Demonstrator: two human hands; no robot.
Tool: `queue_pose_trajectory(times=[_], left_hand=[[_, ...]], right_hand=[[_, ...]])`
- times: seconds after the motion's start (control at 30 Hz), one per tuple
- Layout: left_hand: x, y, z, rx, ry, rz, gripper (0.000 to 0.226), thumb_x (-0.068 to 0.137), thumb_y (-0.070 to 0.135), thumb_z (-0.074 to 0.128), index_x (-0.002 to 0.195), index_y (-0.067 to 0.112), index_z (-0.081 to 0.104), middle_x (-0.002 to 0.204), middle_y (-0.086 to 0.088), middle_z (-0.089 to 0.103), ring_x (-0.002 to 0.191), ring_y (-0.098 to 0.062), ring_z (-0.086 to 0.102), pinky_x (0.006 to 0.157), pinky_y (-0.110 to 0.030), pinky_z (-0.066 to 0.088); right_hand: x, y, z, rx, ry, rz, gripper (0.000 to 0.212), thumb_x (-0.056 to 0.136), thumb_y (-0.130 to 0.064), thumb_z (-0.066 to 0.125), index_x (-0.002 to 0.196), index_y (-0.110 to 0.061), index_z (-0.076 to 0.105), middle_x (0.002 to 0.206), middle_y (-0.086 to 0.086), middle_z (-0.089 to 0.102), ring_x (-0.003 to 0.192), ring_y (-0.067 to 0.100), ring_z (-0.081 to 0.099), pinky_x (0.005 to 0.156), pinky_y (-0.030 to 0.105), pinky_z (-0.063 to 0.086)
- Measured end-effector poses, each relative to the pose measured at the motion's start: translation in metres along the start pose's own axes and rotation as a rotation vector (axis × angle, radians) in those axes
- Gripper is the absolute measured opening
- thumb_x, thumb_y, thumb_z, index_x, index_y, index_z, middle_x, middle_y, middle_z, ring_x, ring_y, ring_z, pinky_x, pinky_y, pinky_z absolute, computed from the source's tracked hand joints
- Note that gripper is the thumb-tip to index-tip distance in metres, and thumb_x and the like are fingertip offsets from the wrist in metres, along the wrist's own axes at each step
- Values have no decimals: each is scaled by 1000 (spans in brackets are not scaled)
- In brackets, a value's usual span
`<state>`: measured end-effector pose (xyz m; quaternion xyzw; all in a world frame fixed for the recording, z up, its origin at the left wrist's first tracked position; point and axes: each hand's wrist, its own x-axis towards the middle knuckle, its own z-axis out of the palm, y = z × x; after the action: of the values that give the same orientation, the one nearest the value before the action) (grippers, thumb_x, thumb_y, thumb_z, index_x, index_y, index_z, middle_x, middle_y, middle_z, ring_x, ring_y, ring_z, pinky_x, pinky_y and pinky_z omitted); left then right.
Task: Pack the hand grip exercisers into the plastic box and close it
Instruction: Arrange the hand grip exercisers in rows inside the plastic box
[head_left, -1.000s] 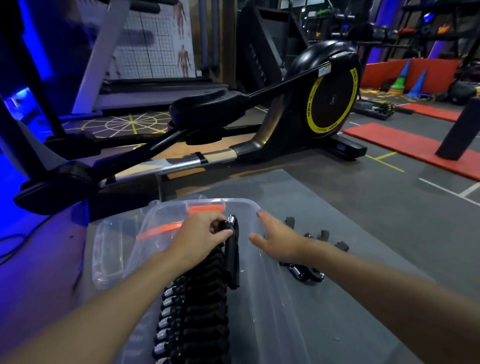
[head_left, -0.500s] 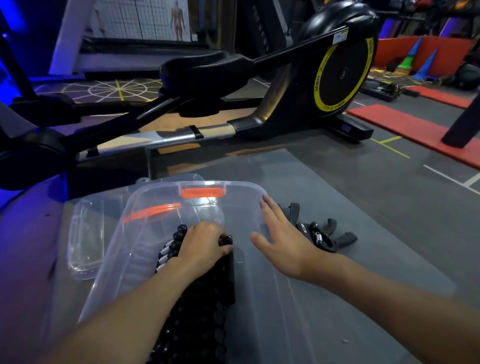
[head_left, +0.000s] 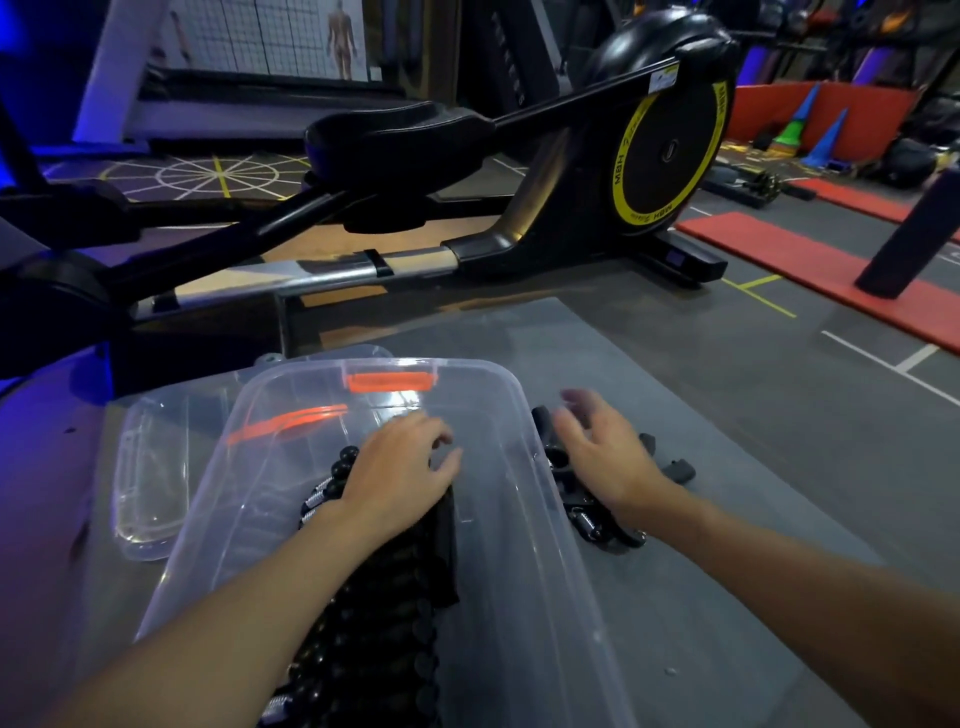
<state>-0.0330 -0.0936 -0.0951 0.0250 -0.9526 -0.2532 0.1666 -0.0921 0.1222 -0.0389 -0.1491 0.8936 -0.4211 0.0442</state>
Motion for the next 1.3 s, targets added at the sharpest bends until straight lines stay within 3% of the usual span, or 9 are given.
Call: queue_pose_trajectory(times=[0.13,0.27,0.37,0.47,0.57,0.67,1.0,1.17,1.3], left_hand=[[11,40,-18,-176,118,170,22,89,34,56,104,19,63,102,9,58,99,-11,52,95,-31,43],[16,57,-22,-36,0,209,58,84,62,41,128,25,51,137,9,42,131,-13,34,113,-34,25],[14,50,-19,59,-160,128,73,78,77,27,128,32,53,156,10,24,147,-7,7,120,-38,6],[8,42,-18,22,-207,76,71,75,83,23,117,36,54,157,12,24,147,-3,1,120,-41,9],[4,43,-21,-42,-187,70,76,75,84,26,134,38,38,158,16,18,146,0,0,120,-39,11],[-1,51,-25,-32,-254,157,79,77,85,27,146,49,18,160,23,-1,144,5,-12,120,-38,5],[-4,55,-28,52,-305,194,80,76,85,23,148,48,17,160,23,-2,144,3,-17,120,-40,4],[-6,52,-27,38,-336,182,80,76,86,22,147,51,13,160,24,-1,145,3,-14,120,-42,6],[-2,54,-27,-8,-337,158,76,78,84,24,146,52,18,160,23,5,146,2,-9,120,-42,8]], right_hand=[[23,60,-22,-274,10,203,23,90,-35,56,107,-19,58,102,3,66,99,26,62,90,38,49],[33,92,-12,-462,-68,223,19,82,-40,63,84,-23,55,91,2,64,91,28,60,84,43,50],[40,96,7,-524,-139,215,32,76,-51,66,97,-29,59,101,0,63,103,25,58,88,40,48],[49,99,28,-586,-176,191,52,74,-63,60,117,-34,58,117,0,59,117,26,51,96,43,42],[58,100,41,-669,-188,176,60,78,-65,57,128,-33,51,127,4,50,126,28,40,104,48,33],[62,99,48,-724,-185,165,51,82,-61,56,123,-30,56,130,7,44,128,31,34,105,49,30],[58,98,59,-870,-173,189,38,89,-46,53,109,-15,63,124,8,36,119,32,32,101,49,32],[57,97,51,-648,-111,194,27,88,-46,58,101,-26,69,115,7,46,111,30,44,97,44,37],[61,89,29,-340,4,165,18,86,-31,66,88,-15,74,91,14,70,85,29,63,71,27,42]])
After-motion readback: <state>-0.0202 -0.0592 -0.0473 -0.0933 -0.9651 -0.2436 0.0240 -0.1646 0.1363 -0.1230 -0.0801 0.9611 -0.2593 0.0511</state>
